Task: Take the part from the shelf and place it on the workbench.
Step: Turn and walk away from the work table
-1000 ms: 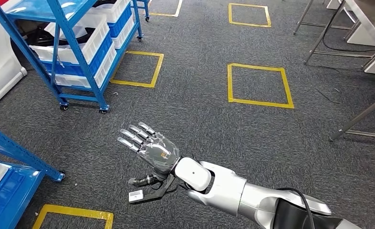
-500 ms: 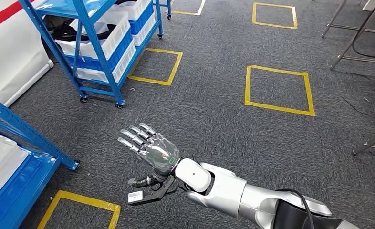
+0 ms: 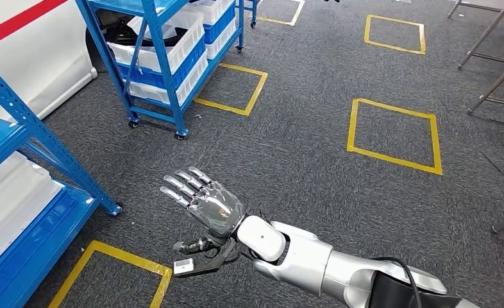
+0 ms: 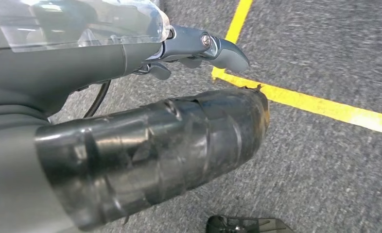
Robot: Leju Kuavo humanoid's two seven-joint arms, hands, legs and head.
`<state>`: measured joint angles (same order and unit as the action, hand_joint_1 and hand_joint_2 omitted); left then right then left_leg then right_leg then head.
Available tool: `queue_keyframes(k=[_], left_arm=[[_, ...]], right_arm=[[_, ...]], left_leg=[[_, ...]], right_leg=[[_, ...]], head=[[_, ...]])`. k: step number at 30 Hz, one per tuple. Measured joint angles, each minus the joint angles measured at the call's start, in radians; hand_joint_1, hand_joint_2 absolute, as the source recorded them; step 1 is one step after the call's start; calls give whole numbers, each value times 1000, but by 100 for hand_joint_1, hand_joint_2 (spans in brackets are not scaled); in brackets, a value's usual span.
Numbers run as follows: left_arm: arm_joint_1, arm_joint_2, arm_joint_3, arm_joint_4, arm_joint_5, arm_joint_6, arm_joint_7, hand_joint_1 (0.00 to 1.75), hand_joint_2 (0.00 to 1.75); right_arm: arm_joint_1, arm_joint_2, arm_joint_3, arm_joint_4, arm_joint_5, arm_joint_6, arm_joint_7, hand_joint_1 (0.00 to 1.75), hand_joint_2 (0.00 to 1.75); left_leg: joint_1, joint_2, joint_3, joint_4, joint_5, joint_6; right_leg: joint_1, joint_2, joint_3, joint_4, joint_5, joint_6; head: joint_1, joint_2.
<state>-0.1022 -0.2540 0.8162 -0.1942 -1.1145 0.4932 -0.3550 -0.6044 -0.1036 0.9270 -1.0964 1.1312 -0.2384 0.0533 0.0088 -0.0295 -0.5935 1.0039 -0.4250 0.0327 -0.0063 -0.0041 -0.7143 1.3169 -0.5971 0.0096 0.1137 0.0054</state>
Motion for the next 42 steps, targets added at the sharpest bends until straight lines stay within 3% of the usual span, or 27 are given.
queue_keyframes(k=[1,3,5,8,10,13,15,16,19,21,23,25,27,29,30,31,33,35,37,39,41,42], left_arm=[[1,0,0,0,0,0,0,0,0],[1,0,0,0,0,0,0,0,0],[0,-1,0,0,0,0,-1,0,0],[1,0,1,0,1,0,-4,0,0],[2,0,1,0,1,0,-4,0,0],[0,0,1,0,1,0,-5,0,0],[1,0,2,0,1,0,-5,0,0],[2,0,2,0,1,0,-6,0,0],[2,0,2,0,1,0,-7,0,0],[1,0,2,0,-1,-1,-7,0,0],[2,0,2,0,-3,-1,-7,0,87],[2,0,2,0,-4,-1,-7,0,175],[-1,-1,2,0,-5,-1,-9,0,175],[-2,-1,2,0,-5,-1,-10,0,175],[-1,-1,2,0,-5,-1,-11,0,175],[0,0,2,0,-5,-1,-11,0,175],[0,-1,2,0,-5,-1,-11,0,175],[-1,-2,2,0,-5,-1,-11,0,175],[-1,-2,2,0,-5,-1,-11,0,175],[1,-2,2,0,-5,-1,-11,0,175],[2,-2,2,0,-6,0,-11,0,175],[1,-2,2,0,-6,0,-12,0,175]], right_arm=[[3,-1,0,0,0,0,0,0,0],[4,-2,-1,0,1,0,0,0,0],[4,-2,-4,0,2,0,0,0,0],[4,-2,-6,0,4,-1,0,0,0],[3,0,-6,0,5,-2,0,0,0],[5,2,-6,0,6,-3,0,0,0],[8,1,-6,0,6,-3,0,0,0],[9,1,-6,0,6,-4,0,0,0],[11,2,-6,0,13,-10,2,0,0],[13,2,-6,0,20,-18,7,0,0],[16,4,-7,0,24,-23,10,0,0],[16,5,-8,1,27,-25,10,0,0],[18,4,-11,2,30,-27,10,0,0],[25,2,-12,6,32,-29,10,0,0],[29,1,-12,8,33,-29,10,0,0],[32,1,-12,9,34,-29,10,0,0],[33,0,-14,11,34,-29,10,0,0],[33,-1,-16,11,34,-30,10,0,0],[33,-2,-16,12,35,-31,10,0,0],[32,-1,-17,12,35,-31,10,0,0],[31,1,-17,12,35,-31,10,0,0],[31,2,-18,12,36,-31,10,0,0]], left_leg=[[0,-9,0,2,0,-1],[0,-25,-1,8,-2,-4],[-1,-40,-4,13,-4,-12],[1,-55,-9,11,-3,-30],[0,-35,-21,36,-21,-39],[2,11,-98,201,-108,-47],[4,20,-138,283,-130,-52],[4,23,-132,271,-114,-54],[1,56,-33,83,-28,-47],[-5,70,3,12,-12,-35],[-6,57,2,7,-10,-24],[-2,44,5,-1,-4,-12],[1,33,6,-7,1,-3],[1,18,4,-6,1,1],[1,9,4,-5,1,1],[1,1,4,-3,1,1],[1,-17,4,2,-1,-2],[-1,-32,0,9,-3,-10],[0,-43,-5,10,-2,-22],[2,-48,-8,10,-1,-34],[1,-24,-26,49,-29,-44],[2,-6,-48,98,-58,-47]], right_leg=[[0,2,8,-24,25,-2],[-1,21,66,-153,96,-9],[1,42,112,-254,130,-16],[4,34,122,-277,134,-28],[0,19,129,-289,141,-44],[2,-7,133,-296,144,-58],[4,-24,131,-294,142,-58],[4,-32,131,-293,141,-57],[6,-52,134,-287,133,-48],[10,-63,136,-285,130,-39],[12,-73,138,-286,129,-28],[8,-57,133,-269,113,-16],[2,-21,94,-182,61,-7],[0,-4,30,-53,6,-3],[-1,-2,10,-16,1,-2],[-1,-1,7,-16,16,-2],[-4,10,55,-123,86,-6],[-5,35,108,-239,130,-11],[0,44,121,-272,132,-16],[-1,31,124,-279,138,-27],[-5,16,131,-290,144,-43],[-5,7,132,-293,146,-49]], head=[[0,0],[0,0],[0,0],[0,0],[0,0],[-1,0],[-1,0],[-1,0],[-1,0],[-1,0],[-1,0],[-1,0],[-1,0],[-1,0],[-1,0],[-1,0],[-1,0],[-1,0],[-1,0],[-1,0],[-1,0],[-2,0]])
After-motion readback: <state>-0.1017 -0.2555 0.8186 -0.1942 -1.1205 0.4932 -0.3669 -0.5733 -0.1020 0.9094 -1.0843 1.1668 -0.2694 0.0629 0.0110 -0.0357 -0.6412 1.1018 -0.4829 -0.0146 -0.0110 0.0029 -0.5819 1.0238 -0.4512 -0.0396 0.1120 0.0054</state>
